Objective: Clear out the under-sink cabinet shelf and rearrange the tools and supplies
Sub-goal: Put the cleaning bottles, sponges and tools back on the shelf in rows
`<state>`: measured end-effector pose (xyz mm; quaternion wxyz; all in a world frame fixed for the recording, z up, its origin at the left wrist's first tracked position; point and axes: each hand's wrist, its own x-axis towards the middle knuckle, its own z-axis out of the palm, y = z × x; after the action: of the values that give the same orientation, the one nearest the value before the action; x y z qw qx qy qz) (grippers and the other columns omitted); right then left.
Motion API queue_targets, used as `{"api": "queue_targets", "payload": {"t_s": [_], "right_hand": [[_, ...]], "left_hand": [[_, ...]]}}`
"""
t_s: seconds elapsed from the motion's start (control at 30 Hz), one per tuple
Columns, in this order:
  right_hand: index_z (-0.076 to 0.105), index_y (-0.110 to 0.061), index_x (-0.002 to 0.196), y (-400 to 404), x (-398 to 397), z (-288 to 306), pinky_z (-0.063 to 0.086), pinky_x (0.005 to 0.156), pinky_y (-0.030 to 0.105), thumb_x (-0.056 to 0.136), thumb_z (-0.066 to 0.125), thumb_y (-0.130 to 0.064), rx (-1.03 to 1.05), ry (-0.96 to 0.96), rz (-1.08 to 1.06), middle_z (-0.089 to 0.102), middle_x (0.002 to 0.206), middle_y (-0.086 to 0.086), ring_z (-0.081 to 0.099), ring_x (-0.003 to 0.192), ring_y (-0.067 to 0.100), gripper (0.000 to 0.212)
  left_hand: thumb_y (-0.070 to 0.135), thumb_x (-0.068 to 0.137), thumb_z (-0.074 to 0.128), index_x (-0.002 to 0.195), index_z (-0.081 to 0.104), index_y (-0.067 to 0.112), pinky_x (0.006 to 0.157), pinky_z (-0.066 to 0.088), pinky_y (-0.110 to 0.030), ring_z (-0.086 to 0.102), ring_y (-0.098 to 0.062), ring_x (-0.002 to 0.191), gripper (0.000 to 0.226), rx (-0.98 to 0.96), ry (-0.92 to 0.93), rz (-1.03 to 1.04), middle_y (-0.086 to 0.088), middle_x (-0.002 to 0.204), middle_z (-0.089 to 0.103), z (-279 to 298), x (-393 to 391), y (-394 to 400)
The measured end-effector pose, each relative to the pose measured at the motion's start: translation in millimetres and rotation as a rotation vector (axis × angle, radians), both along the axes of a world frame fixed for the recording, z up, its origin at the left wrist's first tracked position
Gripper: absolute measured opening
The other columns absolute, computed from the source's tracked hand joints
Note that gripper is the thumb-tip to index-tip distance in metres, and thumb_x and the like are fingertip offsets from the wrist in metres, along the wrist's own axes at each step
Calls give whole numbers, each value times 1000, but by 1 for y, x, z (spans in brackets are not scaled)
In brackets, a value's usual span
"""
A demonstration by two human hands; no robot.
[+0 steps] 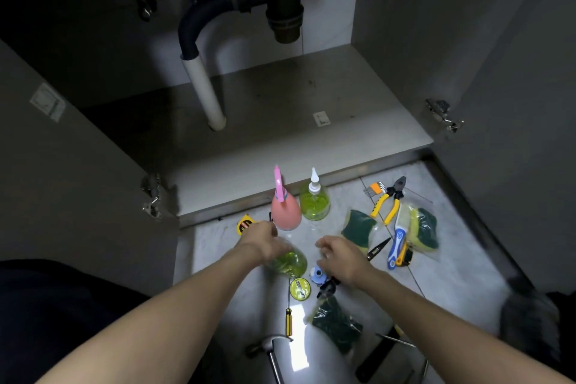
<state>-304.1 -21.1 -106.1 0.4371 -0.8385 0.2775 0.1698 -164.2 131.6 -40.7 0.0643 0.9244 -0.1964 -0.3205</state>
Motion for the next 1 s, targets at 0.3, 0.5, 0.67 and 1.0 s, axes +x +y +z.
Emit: {"api": "queue_targets", "payload": {"t_s": [0.3,0.5,0.67,1.0], "right_hand": [[38,-37,145,20,15,-6,49,98,36,68,79,-58,-171,-208,176,50,139,-12,52,127,14,89],[48,-38,121,9,17,2,46,83,29,74,61,-70,-257,-283,127,55,112,-17,55,103,7,59],[37,-38,100,-37,0,15,43,58,27,73,50,-79,-338,-361,-228,50,85,-13,54,72,3,50],[47,-21,118,-118,68,9,44,81,35,78,76,-57,-387,-268,-389,60,119,2,61,107,28,61]], "left_hand": [[36,101,47,94,68,9,84,53,-43,59,-24,83,34,-508,194,326,-13,96,69,-3,-4,1],[26,96,48,94,67,7,81,53,-40,66,-34,91,27,-356,127,348,-16,95,70,-19,3,17],[26,92,48,95,68,13,79,51,-34,63,-30,92,24,-84,121,156,-9,99,68,-39,-6,30],[43,89,51,104,65,23,81,46,-32,61,-32,106,29,64,39,137,-7,114,66,-71,-53,41]]}}
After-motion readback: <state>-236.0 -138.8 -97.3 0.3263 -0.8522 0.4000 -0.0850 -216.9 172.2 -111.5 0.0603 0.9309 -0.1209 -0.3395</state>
